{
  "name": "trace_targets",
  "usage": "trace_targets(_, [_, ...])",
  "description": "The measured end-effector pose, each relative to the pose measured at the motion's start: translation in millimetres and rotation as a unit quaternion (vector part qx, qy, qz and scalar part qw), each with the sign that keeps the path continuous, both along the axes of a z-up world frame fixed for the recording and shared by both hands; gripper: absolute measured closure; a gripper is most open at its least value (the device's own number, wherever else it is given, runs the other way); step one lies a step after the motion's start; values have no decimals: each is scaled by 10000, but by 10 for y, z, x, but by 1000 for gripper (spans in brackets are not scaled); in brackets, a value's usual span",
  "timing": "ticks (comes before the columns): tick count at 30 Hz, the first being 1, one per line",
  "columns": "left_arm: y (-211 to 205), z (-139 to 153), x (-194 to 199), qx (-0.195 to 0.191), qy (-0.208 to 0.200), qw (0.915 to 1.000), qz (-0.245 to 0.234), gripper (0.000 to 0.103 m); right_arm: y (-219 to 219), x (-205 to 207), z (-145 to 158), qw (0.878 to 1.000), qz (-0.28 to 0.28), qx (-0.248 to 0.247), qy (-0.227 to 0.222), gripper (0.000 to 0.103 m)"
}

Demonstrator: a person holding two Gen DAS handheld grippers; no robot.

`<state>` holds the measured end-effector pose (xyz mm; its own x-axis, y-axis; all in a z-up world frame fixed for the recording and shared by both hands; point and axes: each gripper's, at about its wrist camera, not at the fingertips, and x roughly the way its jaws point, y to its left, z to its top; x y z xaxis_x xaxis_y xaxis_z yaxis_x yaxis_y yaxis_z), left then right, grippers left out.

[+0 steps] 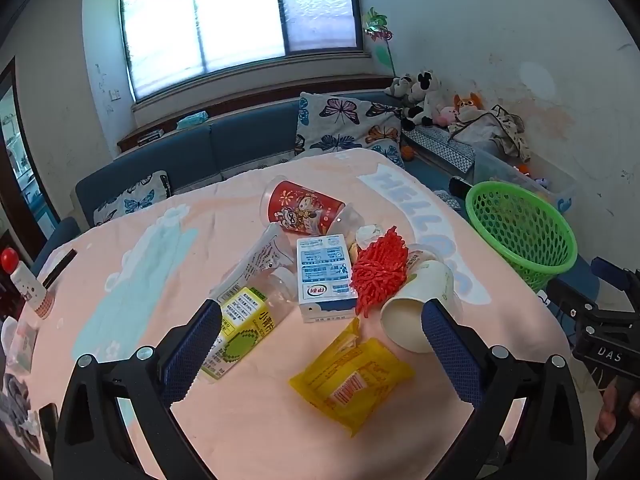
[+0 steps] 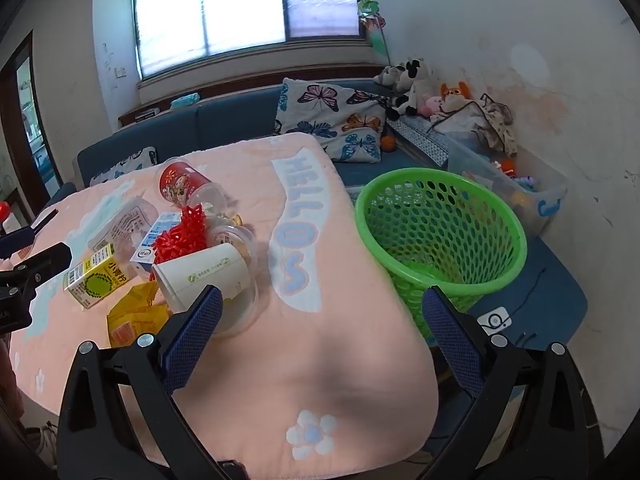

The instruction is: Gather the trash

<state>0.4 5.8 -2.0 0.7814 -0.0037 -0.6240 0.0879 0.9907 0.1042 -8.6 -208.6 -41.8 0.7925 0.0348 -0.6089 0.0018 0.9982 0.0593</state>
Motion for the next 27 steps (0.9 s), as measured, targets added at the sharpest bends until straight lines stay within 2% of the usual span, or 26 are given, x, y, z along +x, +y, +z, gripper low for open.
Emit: trace_targets(27, [36, -12, 44, -51, 50, 9999, 111, 6, -21, -2, -9, 9999, 5, 101, -1, 4])
